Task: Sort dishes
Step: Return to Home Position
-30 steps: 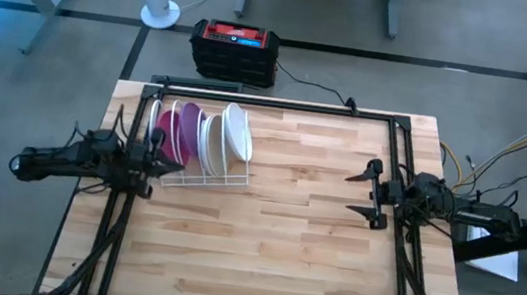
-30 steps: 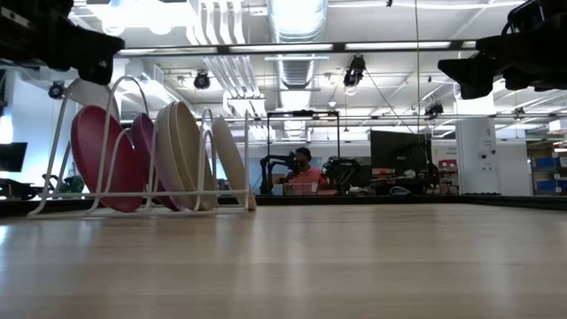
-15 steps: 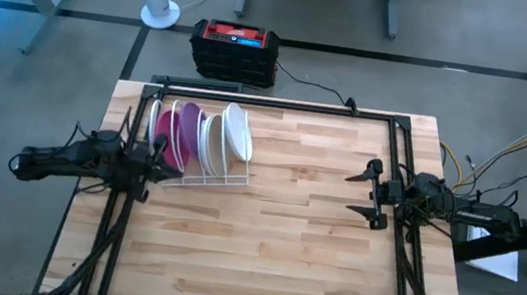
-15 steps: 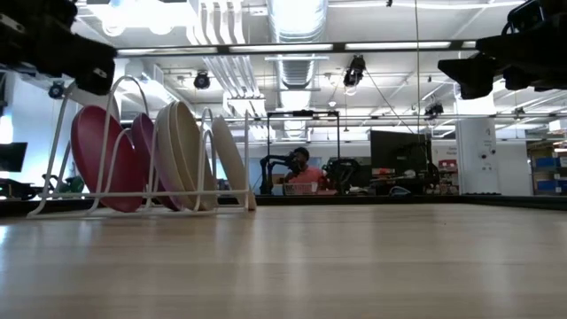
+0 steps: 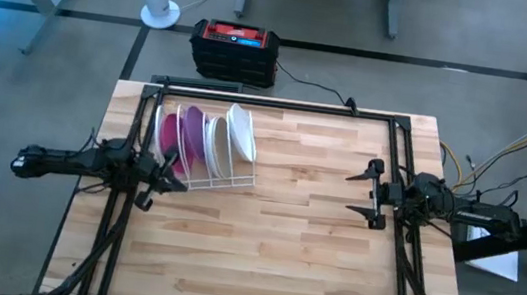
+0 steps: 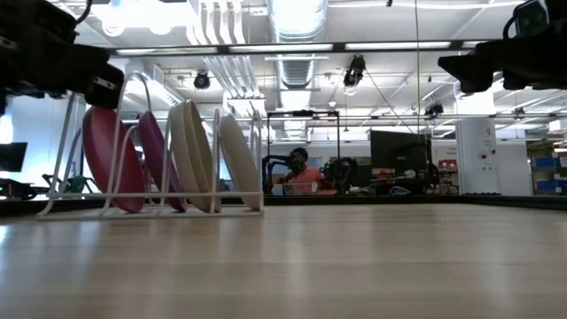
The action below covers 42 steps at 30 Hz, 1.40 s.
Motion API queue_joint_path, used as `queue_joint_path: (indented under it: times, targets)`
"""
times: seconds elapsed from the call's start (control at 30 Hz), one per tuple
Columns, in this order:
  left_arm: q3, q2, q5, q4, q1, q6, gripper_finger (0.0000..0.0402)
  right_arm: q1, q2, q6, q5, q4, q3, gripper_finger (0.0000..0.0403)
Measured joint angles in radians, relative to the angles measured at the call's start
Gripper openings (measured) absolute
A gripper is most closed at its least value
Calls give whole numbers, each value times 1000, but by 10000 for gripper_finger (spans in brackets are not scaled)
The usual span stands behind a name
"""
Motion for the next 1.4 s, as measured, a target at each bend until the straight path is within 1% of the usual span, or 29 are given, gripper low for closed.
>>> queue_joint_path:
  times: [0.07, 0.17, 0.23, 0.3, 0.33, 0.4, 0.47, 0.5, 0.57, 0.7, 0.77, 0.83, 0.9, 1.1, 1.2, 1.23, 1.27, 1.37, 1.4]
  targets:
    - [-2, 13, -27, 48, -18, 8, 0, 0, 0, -1, 0, 0, 0, 344]
    - [45, 22, -201, 37, -28, 109, 0, 0, 0, -1, 0, 0, 0, 344]
    - [99, 29, -307, -32, -28, 211, 0, 0, 0, 0, 0, 0, 0, 344]
    - [166, 34, -437, -101, -29, 275, 0, 0, 0, 0, 0, 0, 0, 344]
    - [205, 37, -529, -130, -29, 298, 0, 0, 0, -1, 0, 1, 0, 344]
    - [273, 34, -801, -203, -28, 308, 0, 0, 0, 2, 0, 1, 0, 344]
    - [314, 37, -1083, -276, -27, 308, 0, 0, 0, 7, 0, 1, 0, 344]
    - [311, 37, -1171, -258, -24, 329, 0, 0, 0, 7, 0, 1, 0, 344]
    - [312, 34, -1299, -190, -22, 396, 0, 0, 0, 7, 0, 0, 0, 344]
    - [286, 27, -1574, -65, -19, 429, 0, 0, 1, 8, 0, 3, 0, 344]
    - [267, 27, -1653, 47, 0, 511, 0, 0, 1, 7, 0, 3, 0, 344]
    - [246, 18, -1702, 173, 35, 618, 0, 0, 2, 8, 0, 4, 0, 344]
    - [224, 12, -1720, 243, 80, 664, 0, 0, 2, 8, 0, 3, 0, 344]
    - [200, -8, -1749, 262, 266, 618, 0, 0, 3, 9, 0, 3, 0, 344]
    - [198, -7, -1747, 255, 332, 578, 0, 0, 3, 9, 0, 4, 0, 344]
    - [198, -7, -1729, 245, 346, 549, 0, 0, 3, 9, 0, 3, 0, 344]
    - [198, -7, -1681, 238, 353, 532, 0, 0, 3, 9, 0, 4, 0, 344]
    - [217, -8, -1445, 240, 349, 473, 0, 0, 3, 9, 0, 3, 0, 344]
    - [228, -8, -1406, 242, 350, 448, 0, 0, 3, 9, 0, 4, 0, 344]
